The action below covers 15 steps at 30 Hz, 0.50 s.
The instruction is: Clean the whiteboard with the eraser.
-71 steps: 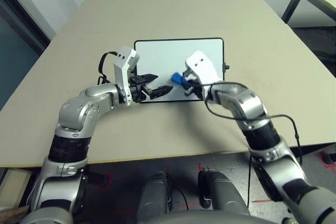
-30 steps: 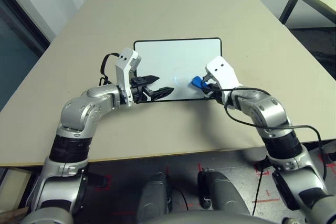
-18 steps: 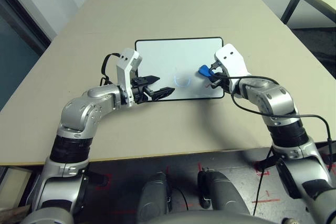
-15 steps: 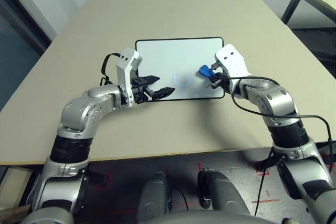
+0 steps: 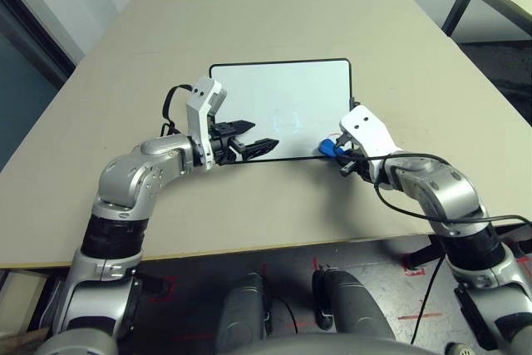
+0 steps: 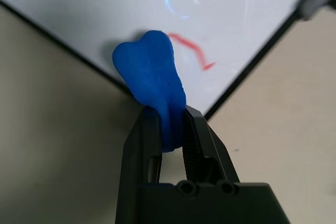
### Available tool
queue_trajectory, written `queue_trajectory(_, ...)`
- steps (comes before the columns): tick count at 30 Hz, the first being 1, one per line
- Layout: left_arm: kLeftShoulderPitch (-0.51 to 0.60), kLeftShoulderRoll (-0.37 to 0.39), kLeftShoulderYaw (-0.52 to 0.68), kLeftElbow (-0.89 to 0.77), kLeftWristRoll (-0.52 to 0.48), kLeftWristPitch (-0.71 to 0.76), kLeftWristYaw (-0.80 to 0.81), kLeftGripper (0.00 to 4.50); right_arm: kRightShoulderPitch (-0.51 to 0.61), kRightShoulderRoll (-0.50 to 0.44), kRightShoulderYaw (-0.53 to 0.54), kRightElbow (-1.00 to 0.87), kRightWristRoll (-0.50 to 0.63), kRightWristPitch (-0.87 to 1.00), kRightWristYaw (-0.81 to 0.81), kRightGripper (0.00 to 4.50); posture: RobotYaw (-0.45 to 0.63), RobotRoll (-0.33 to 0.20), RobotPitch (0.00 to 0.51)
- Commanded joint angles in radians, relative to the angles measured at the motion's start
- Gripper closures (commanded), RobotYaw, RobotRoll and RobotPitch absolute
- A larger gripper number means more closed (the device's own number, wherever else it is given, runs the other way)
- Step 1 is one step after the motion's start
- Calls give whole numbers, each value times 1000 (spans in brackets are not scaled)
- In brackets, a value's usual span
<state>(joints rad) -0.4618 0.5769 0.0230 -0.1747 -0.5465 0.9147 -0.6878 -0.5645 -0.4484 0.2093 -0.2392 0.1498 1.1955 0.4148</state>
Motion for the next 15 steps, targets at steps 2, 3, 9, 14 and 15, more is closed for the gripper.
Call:
queue_trajectory(2,-2,0,-14,10,8,-4,-6,0,-3,-37,-36,63,-25,-21,-24,3936,-63,0,134)
queue_trajectory(3,-3,-1,-15,11,9,-5,-7,0,2,-38,-32,54,-21,-16,-22,3936,-63,0,134)
queue_trajectory(9,-7,-6,-18,17,11,-11,-8,0,64,-8,9,-62,9,64,-26,3936,-65,0,132)
queue_trajectory(14,-8,-6,-21,23,13,-16,-10,0,102,11,39,-113,19,99,-29,3936,-65,0,131)
queue_trajectory(15,-8,-6,-21,23,14,-16,-10,0,104,12,41,-115,19,101,-30,3936,-65,0,131)
